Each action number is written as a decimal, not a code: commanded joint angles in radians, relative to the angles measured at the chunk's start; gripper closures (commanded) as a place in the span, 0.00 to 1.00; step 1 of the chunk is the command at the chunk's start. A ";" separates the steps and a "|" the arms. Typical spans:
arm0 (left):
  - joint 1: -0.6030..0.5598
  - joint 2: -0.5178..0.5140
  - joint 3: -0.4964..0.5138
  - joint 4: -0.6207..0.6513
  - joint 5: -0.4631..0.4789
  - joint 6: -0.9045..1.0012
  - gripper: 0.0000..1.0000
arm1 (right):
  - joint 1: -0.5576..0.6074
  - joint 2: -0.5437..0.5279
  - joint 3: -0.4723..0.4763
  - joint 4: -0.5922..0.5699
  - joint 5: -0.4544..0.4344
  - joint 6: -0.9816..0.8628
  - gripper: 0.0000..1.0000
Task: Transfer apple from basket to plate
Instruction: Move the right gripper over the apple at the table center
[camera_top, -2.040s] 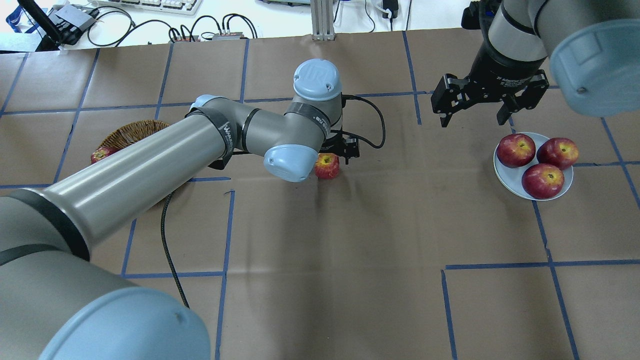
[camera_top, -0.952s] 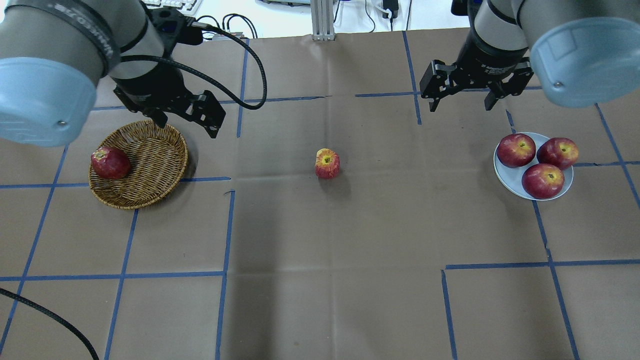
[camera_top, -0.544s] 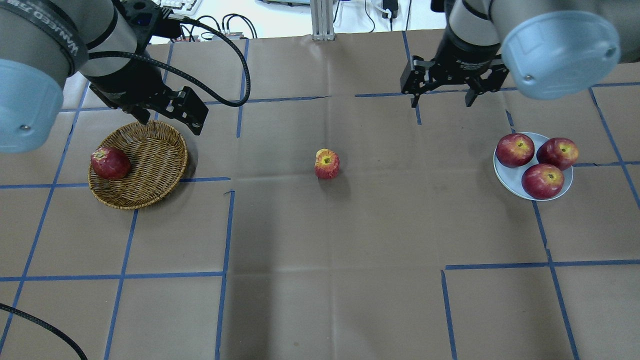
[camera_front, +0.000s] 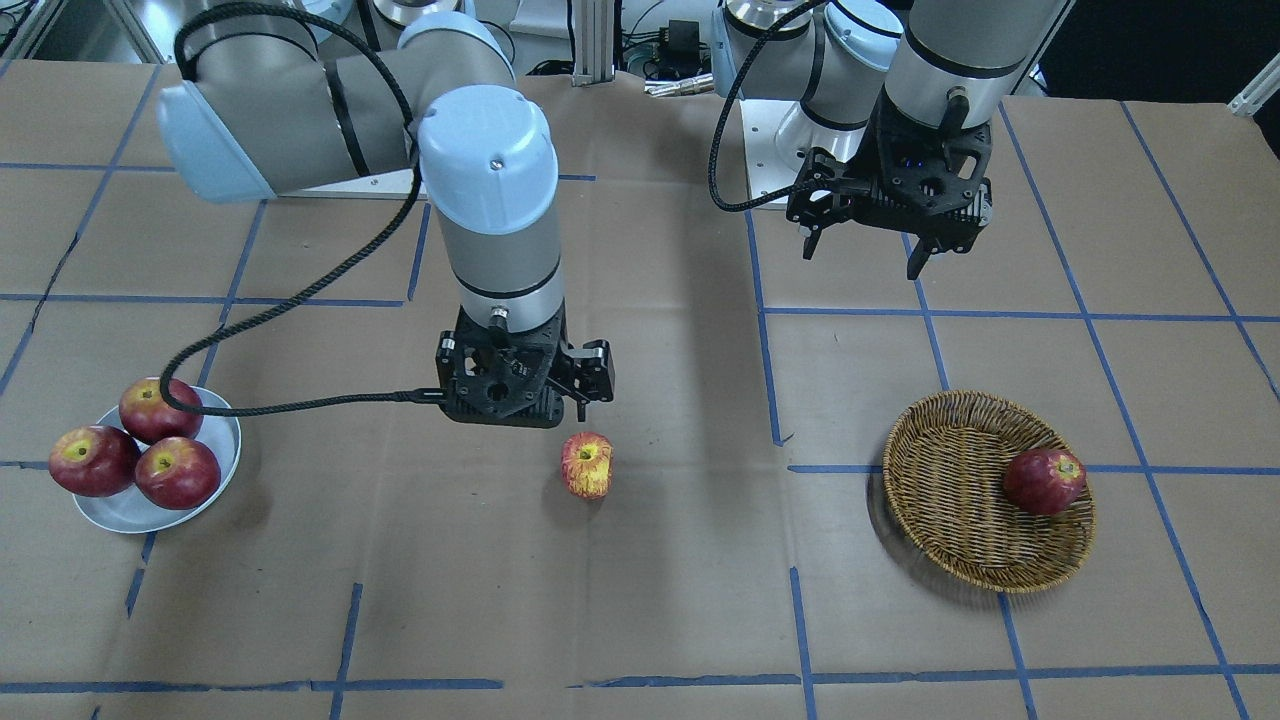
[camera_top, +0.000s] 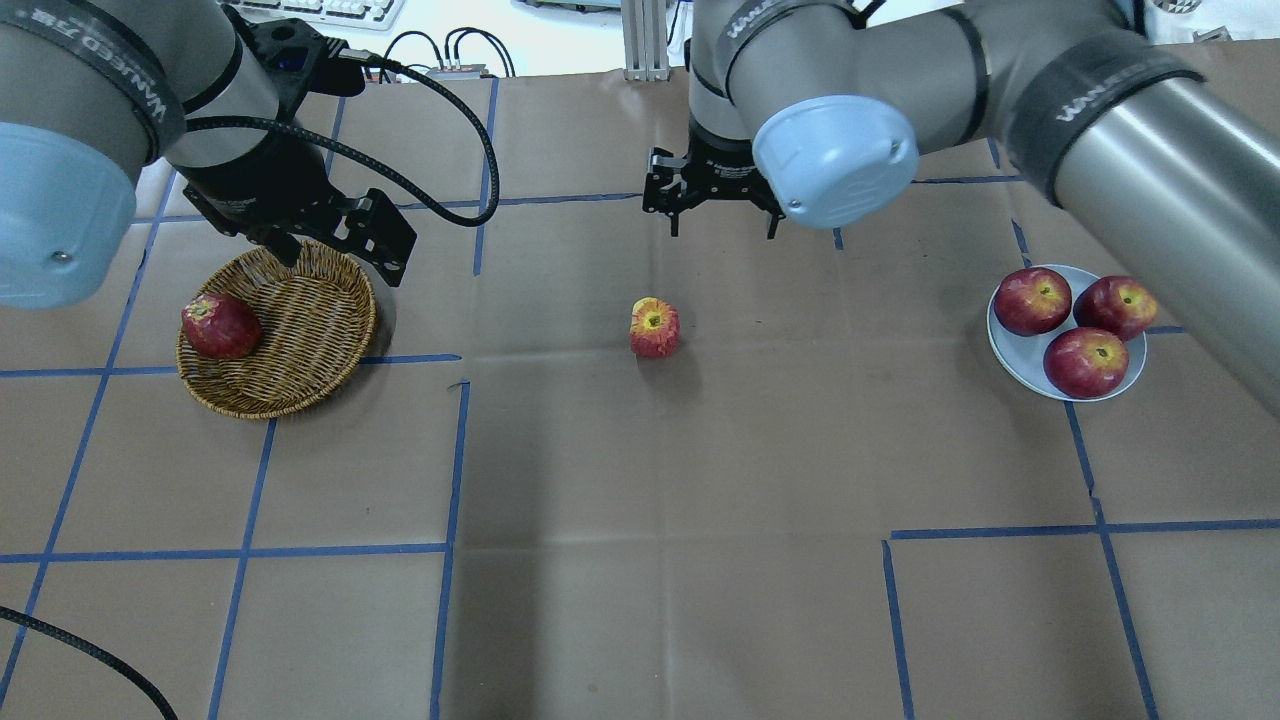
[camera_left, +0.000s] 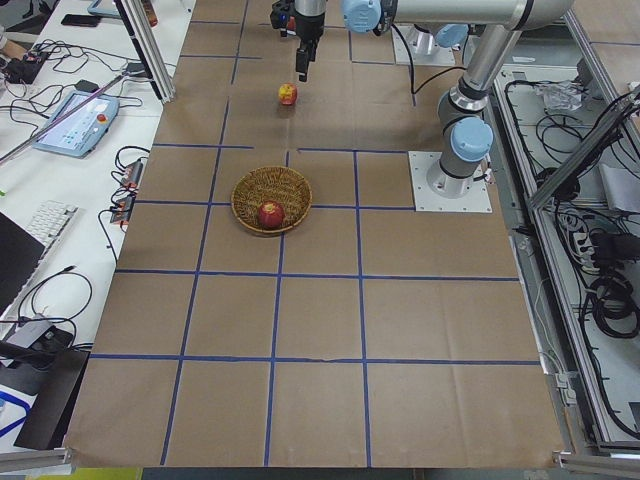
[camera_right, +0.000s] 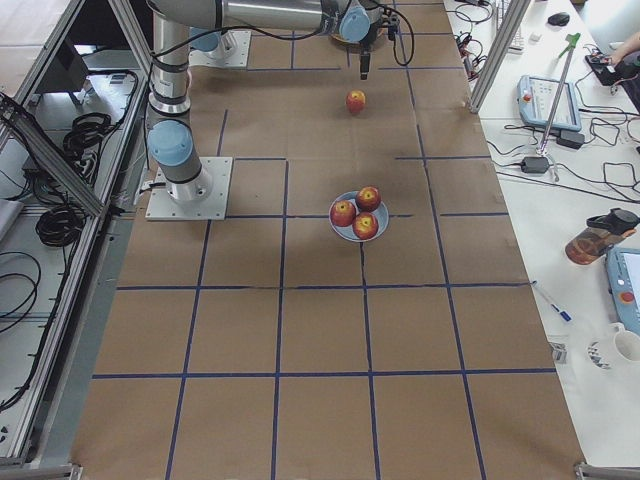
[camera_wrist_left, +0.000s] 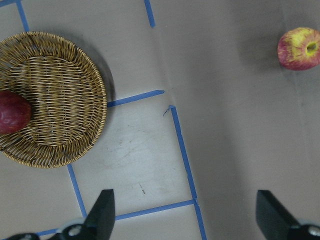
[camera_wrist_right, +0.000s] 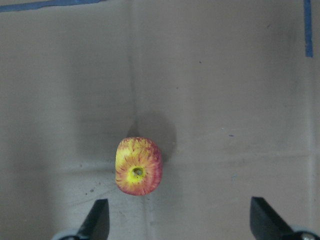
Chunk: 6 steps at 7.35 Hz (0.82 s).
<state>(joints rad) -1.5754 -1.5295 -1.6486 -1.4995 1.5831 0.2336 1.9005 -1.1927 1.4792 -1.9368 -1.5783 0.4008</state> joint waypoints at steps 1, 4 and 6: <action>0.000 -0.001 -0.002 -0.001 0.000 0.001 0.01 | 0.034 0.082 0.018 -0.103 0.003 0.053 0.00; 0.000 -0.001 -0.010 0.002 0.000 0.001 0.01 | 0.057 0.154 0.111 -0.305 0.000 0.055 0.00; 0.000 0.002 -0.023 0.013 0.000 0.001 0.01 | 0.058 0.183 0.165 -0.373 0.001 0.055 0.00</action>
<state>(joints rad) -1.5754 -1.5295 -1.6653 -1.4917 1.5831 0.2347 1.9579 -1.0280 1.6094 -2.2697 -1.5782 0.4552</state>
